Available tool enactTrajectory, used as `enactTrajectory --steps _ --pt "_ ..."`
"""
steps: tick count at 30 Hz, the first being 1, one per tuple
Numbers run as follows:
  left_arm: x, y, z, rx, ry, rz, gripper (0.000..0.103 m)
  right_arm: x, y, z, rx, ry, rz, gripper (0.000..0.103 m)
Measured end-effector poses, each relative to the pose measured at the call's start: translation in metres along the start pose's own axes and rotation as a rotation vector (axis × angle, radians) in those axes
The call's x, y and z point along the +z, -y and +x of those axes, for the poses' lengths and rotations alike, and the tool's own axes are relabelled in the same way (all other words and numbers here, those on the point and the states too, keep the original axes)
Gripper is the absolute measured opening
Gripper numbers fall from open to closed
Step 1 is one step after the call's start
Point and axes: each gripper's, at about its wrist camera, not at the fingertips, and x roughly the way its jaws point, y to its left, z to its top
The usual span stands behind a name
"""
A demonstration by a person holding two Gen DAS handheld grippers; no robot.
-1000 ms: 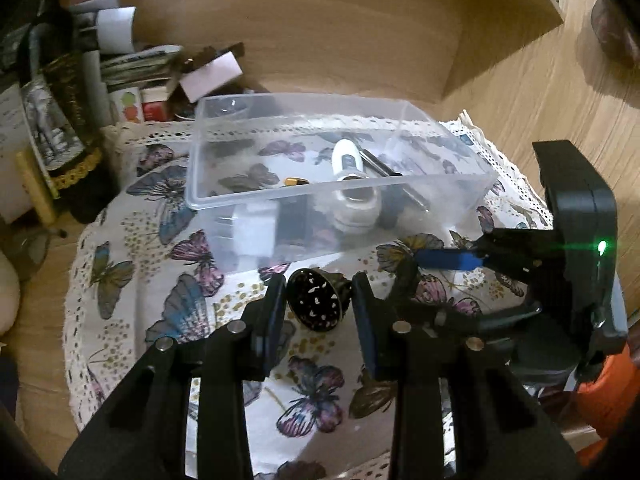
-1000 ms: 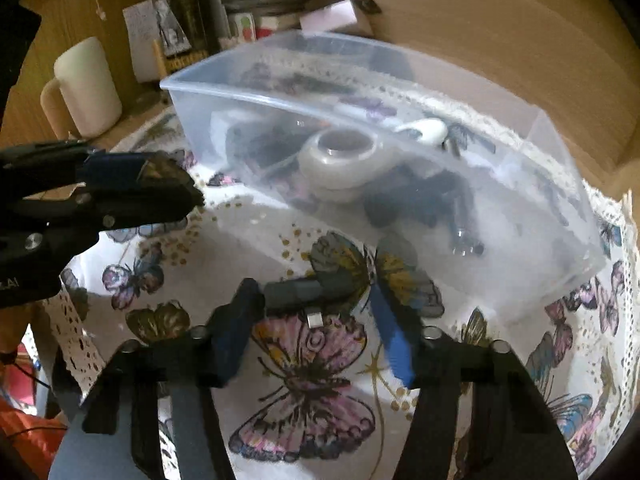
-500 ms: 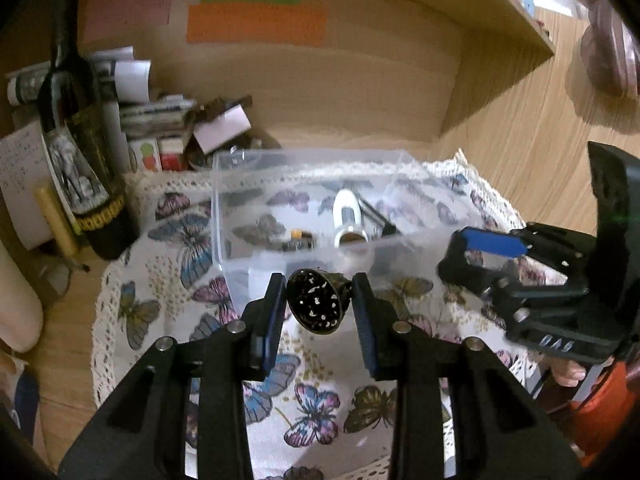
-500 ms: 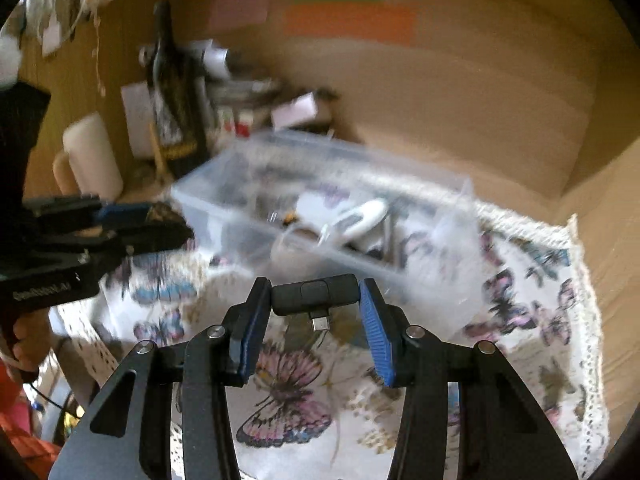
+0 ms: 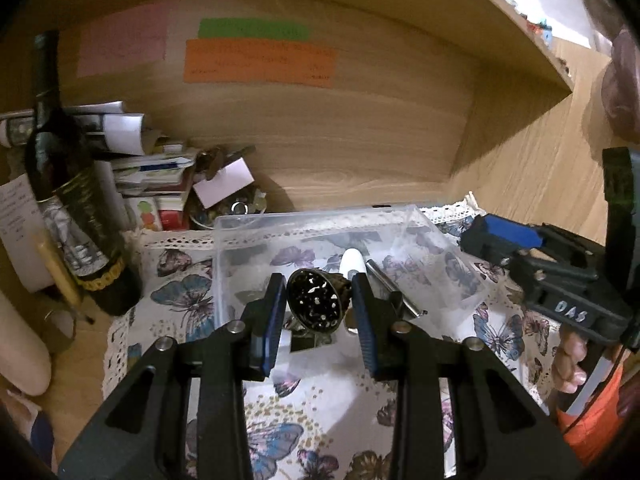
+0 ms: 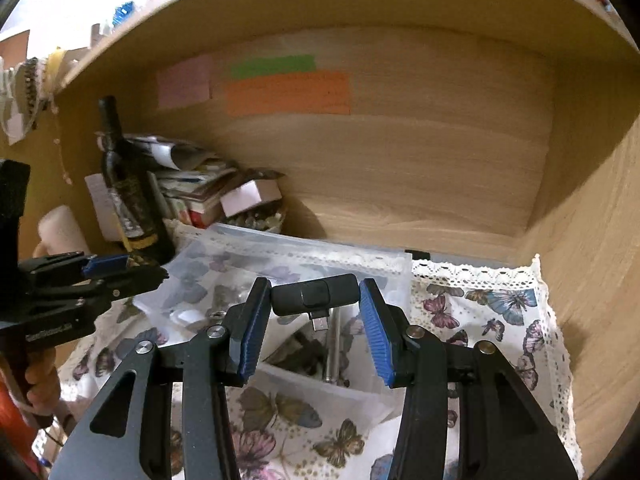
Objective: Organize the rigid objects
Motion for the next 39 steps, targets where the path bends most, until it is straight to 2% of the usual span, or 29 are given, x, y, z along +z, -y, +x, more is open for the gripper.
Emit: enactTrajectory --steps 8,13,15,19,24,28,33,38,39 --pt "-0.010 0.002 0.045 -0.006 -0.101 0.006 0.033 -0.021 0.010 0.054 -0.040 -0.152 -0.004 0.042" --pt "-0.017 -0.003 0.067 -0.019 -0.168 -0.004 0.033 -0.029 0.014 0.062 -0.048 -0.179 0.000 0.042" --pt "-0.018 -0.002 0.067 -0.020 -0.160 -0.003 0.033 -0.029 0.013 0.061 -0.058 -0.179 -0.006 0.044" --pt "-0.018 0.005 0.055 0.005 -0.119 0.027 0.038 -0.024 0.014 0.053 -0.049 -0.152 0.001 0.056" --pt "-0.014 0.015 0.025 0.025 -0.032 0.065 0.044 -0.015 0.014 0.030 -0.035 -0.095 0.014 0.058" --pt "-0.014 0.023 -0.004 0.036 0.044 0.074 0.058 -0.008 0.006 -0.001 -0.041 -0.014 0.000 0.066" --pt "-0.017 0.030 -0.038 0.022 0.111 0.061 0.065 -0.005 -0.004 -0.043 -0.020 0.079 0.000 0.077" --pt "-0.023 0.029 -0.074 0.030 0.186 0.051 0.088 -0.012 -0.017 -0.082 -0.014 0.166 -0.002 0.086" --pt "-0.024 0.028 -0.079 0.028 0.198 0.048 0.090 -0.013 -0.019 -0.087 -0.015 0.175 -0.004 0.087"
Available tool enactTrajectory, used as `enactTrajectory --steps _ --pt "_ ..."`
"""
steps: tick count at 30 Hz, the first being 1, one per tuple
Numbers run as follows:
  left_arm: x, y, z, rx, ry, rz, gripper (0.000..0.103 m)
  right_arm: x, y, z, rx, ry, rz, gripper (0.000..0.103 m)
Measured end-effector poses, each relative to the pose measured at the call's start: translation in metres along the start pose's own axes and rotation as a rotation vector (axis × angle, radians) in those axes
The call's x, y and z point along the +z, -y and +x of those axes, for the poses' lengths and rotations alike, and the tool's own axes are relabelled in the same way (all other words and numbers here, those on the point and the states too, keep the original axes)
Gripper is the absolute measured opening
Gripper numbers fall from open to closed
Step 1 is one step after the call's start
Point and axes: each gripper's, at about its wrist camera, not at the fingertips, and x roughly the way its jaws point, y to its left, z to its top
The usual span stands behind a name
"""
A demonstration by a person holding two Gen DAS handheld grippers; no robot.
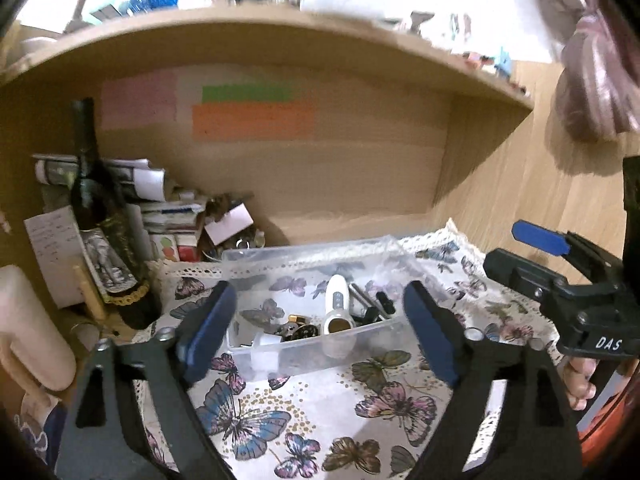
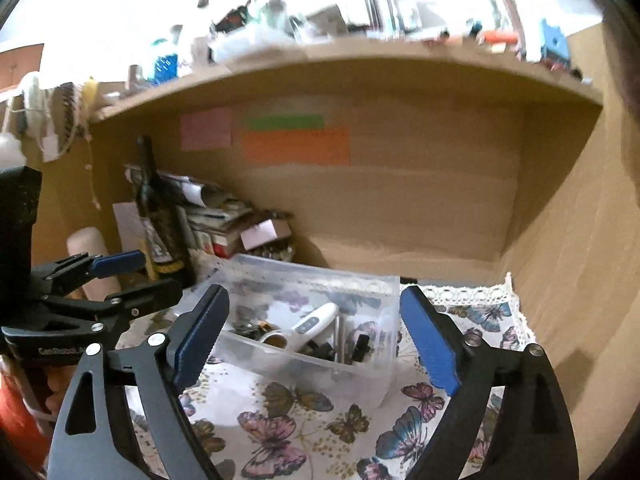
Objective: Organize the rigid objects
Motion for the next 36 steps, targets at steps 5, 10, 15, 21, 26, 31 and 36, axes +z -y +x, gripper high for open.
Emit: enactTrajectory --steps 5,10,15,21,26,31,36 --pt "-0.003 -0.001 -0.028 0.008 0.068 0.006 0.099 -0.004 -0.009 -0.020 0.001 0.047 0.002 0.102" --pt "-0.008 0.004 -0.043 0.021 0.100 0.021 0.101 -0.008 -0.014 -0.033 0.005 0.069 0.012 0.103" --pt "-0.012 0.009 -0.052 0.029 0.121 0.035 0.102 -0.012 -0.016 -0.041 0.005 0.076 0.024 0.103" --pt "-0.013 0.011 -0.054 0.023 0.130 0.035 0.102 -0.014 -0.015 -0.044 0.000 0.079 0.026 0.103" --pt "-0.013 0.012 -0.054 0.023 0.131 0.034 0.102 -0.015 -0.014 -0.046 -0.003 0.081 0.034 0.103" --pt "-0.012 0.012 -0.054 0.017 0.131 0.026 0.103 -0.015 -0.014 -0.046 -0.003 0.082 0.032 0.103" --pt "-0.012 0.011 -0.054 0.022 0.133 0.029 0.103 -0.015 -0.014 -0.046 -0.001 0.082 0.032 0.103"
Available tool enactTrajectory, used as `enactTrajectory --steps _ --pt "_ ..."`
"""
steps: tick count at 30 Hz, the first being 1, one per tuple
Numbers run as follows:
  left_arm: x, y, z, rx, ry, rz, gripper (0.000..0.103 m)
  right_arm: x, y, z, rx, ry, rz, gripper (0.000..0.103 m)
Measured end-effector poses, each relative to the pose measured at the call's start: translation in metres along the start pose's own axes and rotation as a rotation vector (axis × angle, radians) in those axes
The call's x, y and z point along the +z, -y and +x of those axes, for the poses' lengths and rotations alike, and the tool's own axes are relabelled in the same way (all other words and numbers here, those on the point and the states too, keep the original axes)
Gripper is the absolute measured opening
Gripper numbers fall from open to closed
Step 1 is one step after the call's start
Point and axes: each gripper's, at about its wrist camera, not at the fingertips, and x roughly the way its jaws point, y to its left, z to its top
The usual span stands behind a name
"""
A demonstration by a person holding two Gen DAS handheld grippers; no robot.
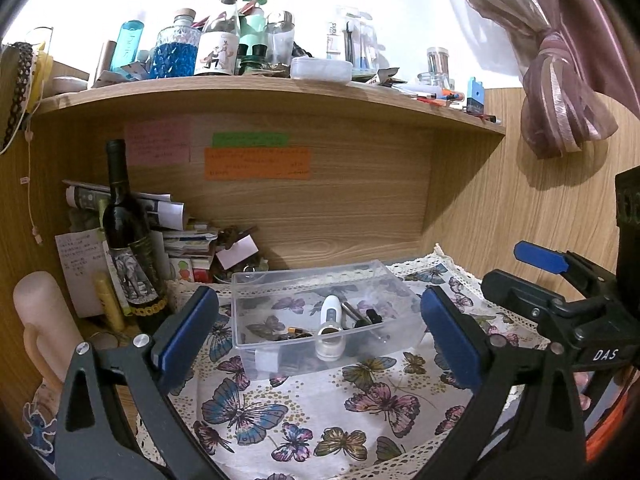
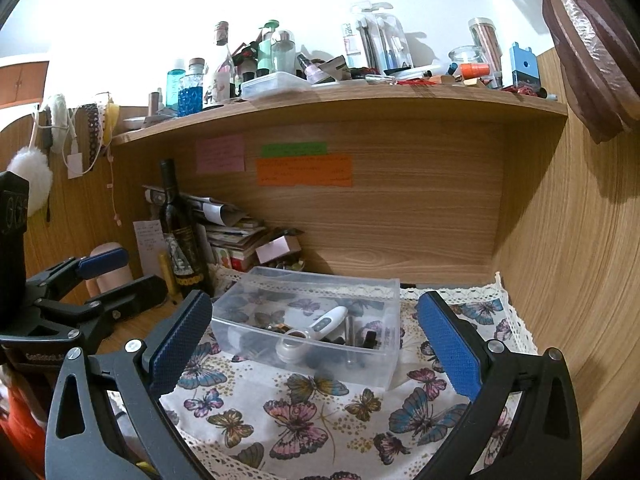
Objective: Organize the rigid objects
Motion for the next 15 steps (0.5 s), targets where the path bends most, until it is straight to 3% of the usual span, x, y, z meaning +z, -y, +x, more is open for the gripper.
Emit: enactTrajectory --steps 15 --pt "-0.0003 0.0010 -0.0008 0.016 0.011 0.014 0.103 -0.0001 -0.0024 0.0002 -0.004 -0.001 0.000 0.103"
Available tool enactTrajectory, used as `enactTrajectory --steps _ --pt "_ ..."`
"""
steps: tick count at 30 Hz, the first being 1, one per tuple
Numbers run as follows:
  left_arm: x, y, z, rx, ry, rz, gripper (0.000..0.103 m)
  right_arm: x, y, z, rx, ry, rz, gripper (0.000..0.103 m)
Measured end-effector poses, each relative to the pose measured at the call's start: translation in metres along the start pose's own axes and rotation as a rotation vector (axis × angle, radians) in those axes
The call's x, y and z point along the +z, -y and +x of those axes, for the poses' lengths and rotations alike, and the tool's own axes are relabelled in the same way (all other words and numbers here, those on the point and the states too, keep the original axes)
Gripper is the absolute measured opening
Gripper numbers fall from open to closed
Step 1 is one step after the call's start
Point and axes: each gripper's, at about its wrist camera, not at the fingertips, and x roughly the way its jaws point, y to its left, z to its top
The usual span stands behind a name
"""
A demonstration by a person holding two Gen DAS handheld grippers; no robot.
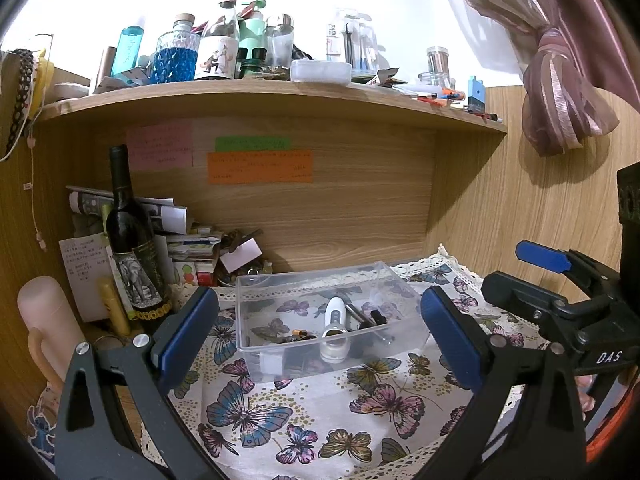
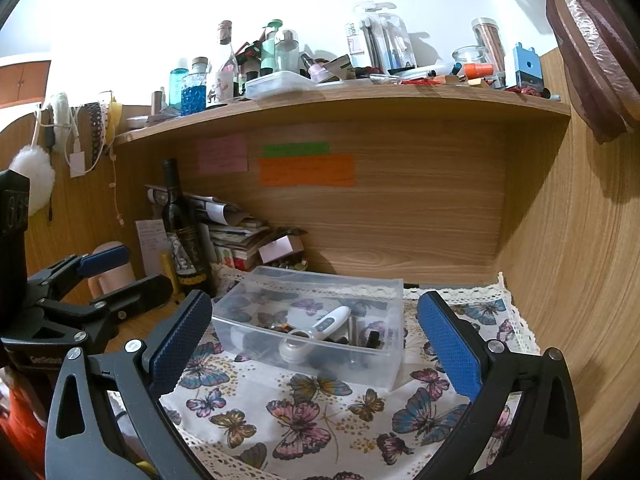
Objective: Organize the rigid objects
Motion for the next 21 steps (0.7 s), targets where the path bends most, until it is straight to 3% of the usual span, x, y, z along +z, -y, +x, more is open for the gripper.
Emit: enactTrajectory --steps 21 --pt "0.0006 0.0001 0.0020 0.001 -0.007 -0.015 0.103 -0.0004 0.0006 0.0016 0.008 -0.004 -0.001 0.103"
